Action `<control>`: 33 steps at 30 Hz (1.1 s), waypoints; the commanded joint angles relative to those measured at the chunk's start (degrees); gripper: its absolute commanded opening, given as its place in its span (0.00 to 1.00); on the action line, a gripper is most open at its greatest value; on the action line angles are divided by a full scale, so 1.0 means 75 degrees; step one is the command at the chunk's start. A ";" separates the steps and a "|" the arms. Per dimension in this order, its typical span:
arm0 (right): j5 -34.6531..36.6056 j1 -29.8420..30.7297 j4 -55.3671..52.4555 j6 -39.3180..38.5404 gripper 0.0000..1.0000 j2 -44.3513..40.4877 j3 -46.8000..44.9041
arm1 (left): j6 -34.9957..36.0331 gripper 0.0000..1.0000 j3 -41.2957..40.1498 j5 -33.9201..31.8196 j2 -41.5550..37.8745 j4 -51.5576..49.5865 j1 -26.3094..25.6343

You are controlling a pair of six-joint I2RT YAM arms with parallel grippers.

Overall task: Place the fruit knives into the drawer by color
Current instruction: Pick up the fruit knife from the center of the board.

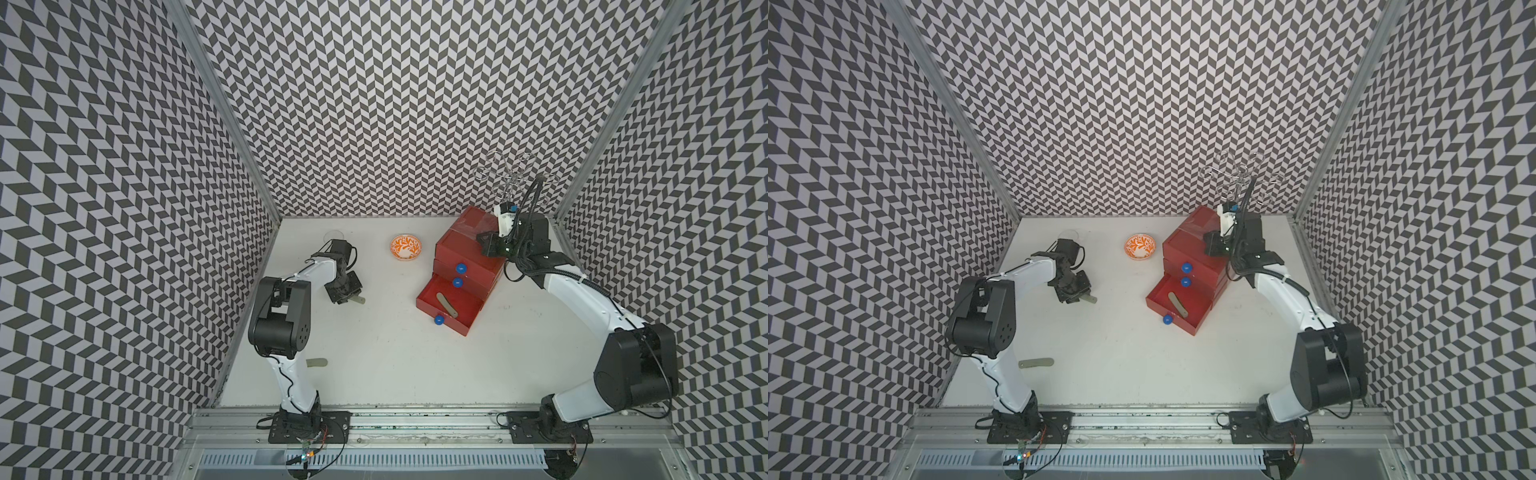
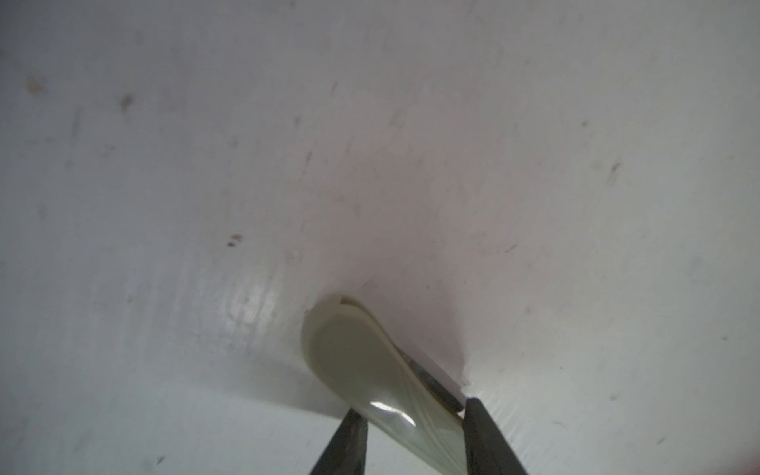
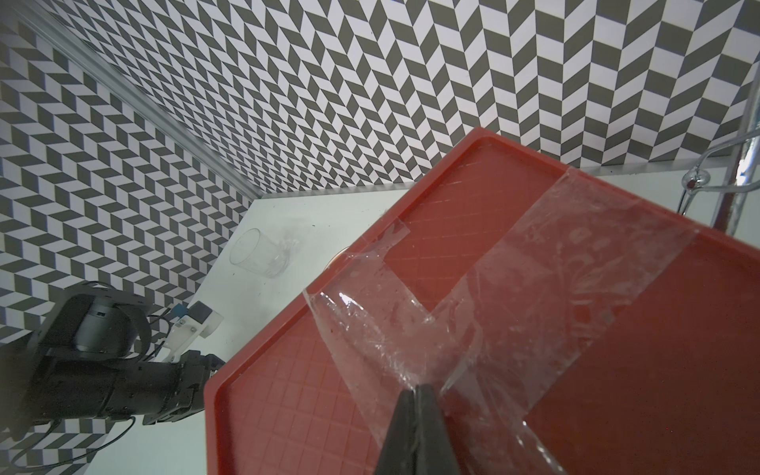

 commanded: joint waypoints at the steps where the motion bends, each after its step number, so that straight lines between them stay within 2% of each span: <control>1: 0.0419 -0.0009 -0.2367 -0.0061 0.01 0.0681 -0.0555 | 0.0341 0.37 -0.0034 -0.0015 0.0416 -0.0238 -0.0087; 4: 0.0426 -0.0014 -0.2389 -0.0059 0.01 0.0690 -0.0538 | 0.0387 0.31 0.0013 -0.0007 0.0488 -0.0267 -0.0154; 13: 0.0435 -0.0019 -0.2413 -0.0044 0.01 0.0647 -0.0484 | 0.0434 0.25 -0.0122 -0.0069 0.0385 -0.0419 -0.0231; 24: 0.0401 -0.0018 -0.2414 -0.0023 0.01 0.0623 -0.0440 | 0.0687 0.25 -0.0358 -0.0513 0.0042 -0.1090 -0.0336; 30: 0.0378 -0.0018 -0.2385 0.0019 0.01 0.0594 -0.0461 | 0.0663 0.14 -0.0443 -0.0497 -0.0092 -0.1105 -0.0357; 33: 0.0384 -0.0018 -0.2389 0.0018 0.01 0.0570 -0.0474 | 0.0645 0.12 -0.0443 -0.0507 -0.0101 -0.1108 -0.0405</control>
